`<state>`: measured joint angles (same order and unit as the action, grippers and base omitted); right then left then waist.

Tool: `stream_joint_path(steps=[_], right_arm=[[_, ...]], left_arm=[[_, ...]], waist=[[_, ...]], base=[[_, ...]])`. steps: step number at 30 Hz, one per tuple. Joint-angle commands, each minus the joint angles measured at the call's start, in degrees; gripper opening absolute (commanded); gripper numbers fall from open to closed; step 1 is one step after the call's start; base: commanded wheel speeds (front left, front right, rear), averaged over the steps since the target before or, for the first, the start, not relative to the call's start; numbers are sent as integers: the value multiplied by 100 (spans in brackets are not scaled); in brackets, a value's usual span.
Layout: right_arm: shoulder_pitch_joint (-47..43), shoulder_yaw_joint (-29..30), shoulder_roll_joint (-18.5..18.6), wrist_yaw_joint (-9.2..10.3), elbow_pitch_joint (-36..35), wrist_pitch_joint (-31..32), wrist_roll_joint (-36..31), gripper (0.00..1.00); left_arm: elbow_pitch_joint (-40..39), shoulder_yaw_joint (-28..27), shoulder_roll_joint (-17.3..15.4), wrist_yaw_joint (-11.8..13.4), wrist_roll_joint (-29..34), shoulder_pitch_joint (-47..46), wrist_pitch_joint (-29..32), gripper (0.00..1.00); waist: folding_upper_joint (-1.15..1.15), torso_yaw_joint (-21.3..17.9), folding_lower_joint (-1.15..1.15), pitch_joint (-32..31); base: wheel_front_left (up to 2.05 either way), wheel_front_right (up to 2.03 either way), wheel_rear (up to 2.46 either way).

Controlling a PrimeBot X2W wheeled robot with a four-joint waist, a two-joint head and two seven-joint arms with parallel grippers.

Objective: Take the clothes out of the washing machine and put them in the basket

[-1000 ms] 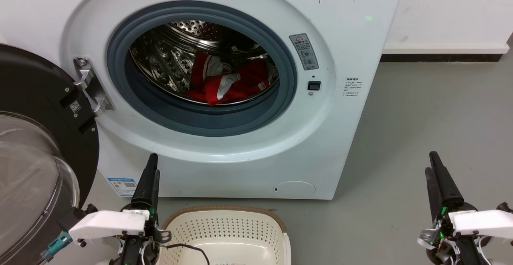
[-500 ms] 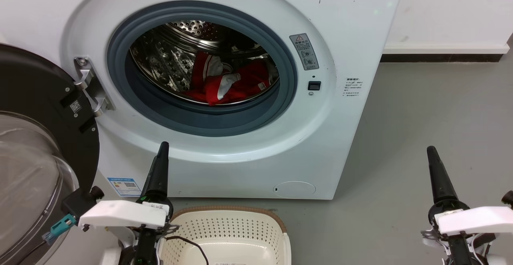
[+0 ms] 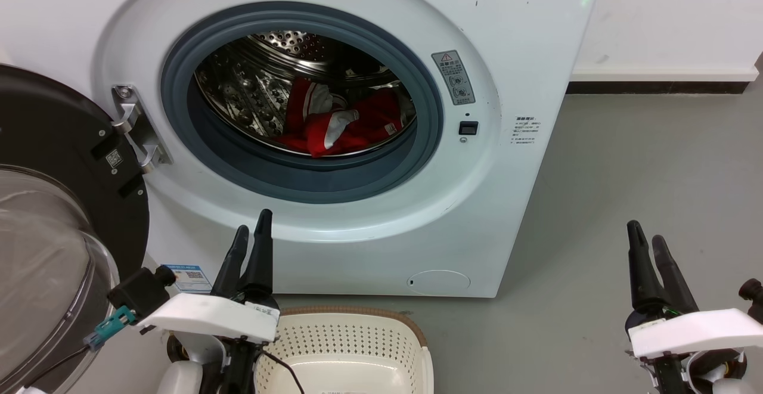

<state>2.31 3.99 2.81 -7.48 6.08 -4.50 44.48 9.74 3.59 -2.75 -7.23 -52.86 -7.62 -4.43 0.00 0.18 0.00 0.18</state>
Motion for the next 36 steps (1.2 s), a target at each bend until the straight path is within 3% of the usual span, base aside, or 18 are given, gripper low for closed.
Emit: stream_joint_path(steps=[1,17,36], right_arm=[[49,1,15,-2,-78,-68,-247,100],[-1,14,14,-1,-102,-371,-1757,100],[-50,27,14,-1,167,-651,-2998,100]], left_arm=[[-57,60,-16,11,250,-190,-68,100],[6,394,-17,170,1763,-276,-371,100],[251,594,-17,352,3089,-378,-656,100]], waist=[[0,1,0,1],[0,6,0,-15],[0,32,0,-29]], base=[[0,0,0],[0,0,0],[0,0,0]])
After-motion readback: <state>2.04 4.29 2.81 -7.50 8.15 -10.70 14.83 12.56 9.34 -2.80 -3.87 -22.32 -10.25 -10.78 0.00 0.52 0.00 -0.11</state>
